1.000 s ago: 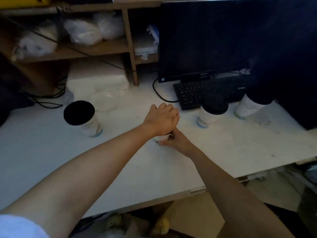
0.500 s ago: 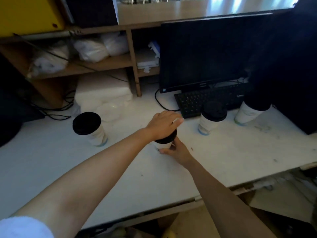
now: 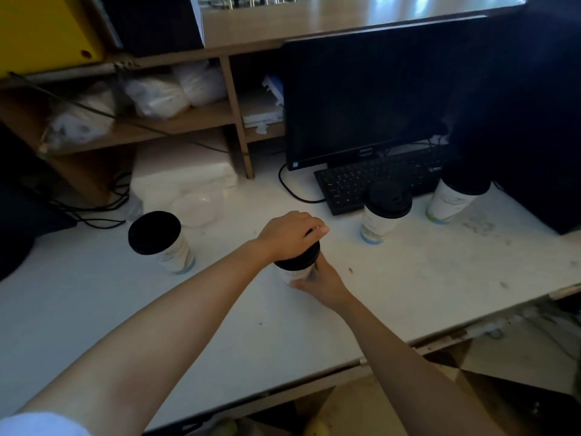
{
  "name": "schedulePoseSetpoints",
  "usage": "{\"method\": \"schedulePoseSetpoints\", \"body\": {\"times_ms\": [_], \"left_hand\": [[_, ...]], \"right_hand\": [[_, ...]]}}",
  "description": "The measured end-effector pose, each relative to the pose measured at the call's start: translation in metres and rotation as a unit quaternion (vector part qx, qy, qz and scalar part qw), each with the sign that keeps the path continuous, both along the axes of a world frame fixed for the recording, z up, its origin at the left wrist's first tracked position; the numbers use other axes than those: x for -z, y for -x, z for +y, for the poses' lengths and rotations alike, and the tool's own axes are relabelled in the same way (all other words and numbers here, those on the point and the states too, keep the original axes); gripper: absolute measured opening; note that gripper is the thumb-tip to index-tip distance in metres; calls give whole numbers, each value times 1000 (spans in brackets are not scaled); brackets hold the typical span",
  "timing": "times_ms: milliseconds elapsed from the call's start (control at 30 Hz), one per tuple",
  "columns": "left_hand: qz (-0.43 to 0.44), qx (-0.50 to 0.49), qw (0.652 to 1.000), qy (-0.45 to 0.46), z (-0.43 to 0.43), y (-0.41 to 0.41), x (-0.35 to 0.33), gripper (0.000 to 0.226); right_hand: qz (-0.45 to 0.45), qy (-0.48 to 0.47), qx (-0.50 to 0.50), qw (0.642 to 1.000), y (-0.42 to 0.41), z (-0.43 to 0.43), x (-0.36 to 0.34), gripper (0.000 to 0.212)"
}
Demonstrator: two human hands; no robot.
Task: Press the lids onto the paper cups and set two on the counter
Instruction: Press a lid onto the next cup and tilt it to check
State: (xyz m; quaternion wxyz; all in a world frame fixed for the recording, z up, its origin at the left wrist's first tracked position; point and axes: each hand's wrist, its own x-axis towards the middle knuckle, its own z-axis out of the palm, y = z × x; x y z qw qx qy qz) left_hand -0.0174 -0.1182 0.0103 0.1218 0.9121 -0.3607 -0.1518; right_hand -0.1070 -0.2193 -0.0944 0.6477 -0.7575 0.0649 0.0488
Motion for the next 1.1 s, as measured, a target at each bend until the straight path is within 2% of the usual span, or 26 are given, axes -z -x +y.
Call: {"method": "schedulePoseSetpoints", "body": {"times_ms": [100, 167, 233, 300, 400, 467, 533, 800, 1100], "left_hand": [[-10, -1, 1000, -8, -3, -4, -3, 50], [-13, -51, 999, -10, -11, 0, -4, 54], [-34, -91, 995, -28, -20, 7, -1, 56], [-71, -96, 991, -56, -23, 12, 3, 55], [-83, -92, 991, -57, -22, 10, 6, 52], [-99, -86, 989, -63, -22, 11, 7, 50], [-112, -83, 988, -68, -22, 12, 8, 49], [-130, -75, 987, -56, -21, 11, 9, 48], [-132, -66, 987, -64, -23, 8, 11, 48]], "right_hand": [[2, 4, 59, 998, 0, 14, 4, 74], [-12, 25, 130, 991, 0, 30, 11, 76], [-7, 12, 159, 987, 1, 42, 18, 83], [2, 14, 149, 989, -1, 42, 24, 87], [22, 12, 71, 997, -3, 28, 9, 74], [38, 2, 1, 999, -7, 17, 5, 78], [47, 6, -23, 999, -10, 11, 3, 83], [47, 6, -26, 999, -11, 12, 2, 84], [25, -27, 13, 999, -5, 16, 7, 71]]}}
